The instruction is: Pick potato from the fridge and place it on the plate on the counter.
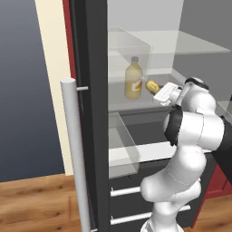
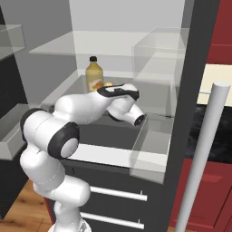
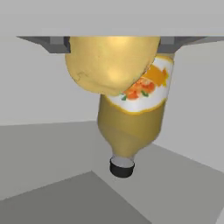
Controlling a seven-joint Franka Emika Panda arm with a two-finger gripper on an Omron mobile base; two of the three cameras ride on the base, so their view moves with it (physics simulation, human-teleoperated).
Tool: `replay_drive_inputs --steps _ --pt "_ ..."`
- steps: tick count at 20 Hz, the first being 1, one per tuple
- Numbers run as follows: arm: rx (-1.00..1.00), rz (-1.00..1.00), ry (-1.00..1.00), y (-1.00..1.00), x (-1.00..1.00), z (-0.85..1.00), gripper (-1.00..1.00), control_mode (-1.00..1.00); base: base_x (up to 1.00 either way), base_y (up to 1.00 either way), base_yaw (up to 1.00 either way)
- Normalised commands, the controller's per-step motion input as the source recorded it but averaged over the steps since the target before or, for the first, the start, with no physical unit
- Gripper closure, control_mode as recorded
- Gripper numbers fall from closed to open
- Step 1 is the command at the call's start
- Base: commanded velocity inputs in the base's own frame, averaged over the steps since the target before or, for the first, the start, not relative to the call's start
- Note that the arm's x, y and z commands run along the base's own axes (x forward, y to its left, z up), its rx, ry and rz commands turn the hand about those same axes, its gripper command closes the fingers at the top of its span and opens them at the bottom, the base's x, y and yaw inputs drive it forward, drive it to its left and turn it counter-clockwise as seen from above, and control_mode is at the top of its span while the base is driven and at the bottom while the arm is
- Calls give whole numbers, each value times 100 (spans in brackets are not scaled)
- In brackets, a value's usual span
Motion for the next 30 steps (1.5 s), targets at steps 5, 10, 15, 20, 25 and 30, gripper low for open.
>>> replay_drive_inputs --steps 5,10,15,20,25,30 --pt "0 -11 0 0 -23 54 100 -100 0 0 0" --pt "0 -13 0 0 -57 29 100 -100 0 0 0" --pt "0 -13 0 0 -63 17 100 -100 0 0 0" --pt "0 -9 5 0 -46 13 100 -100 0 0 0" --pt "0 -7 3 0 -59 4 100 -100 0 0 0" --pt "-7 -5 5 0 -58 6 100 -100 0 0 0"
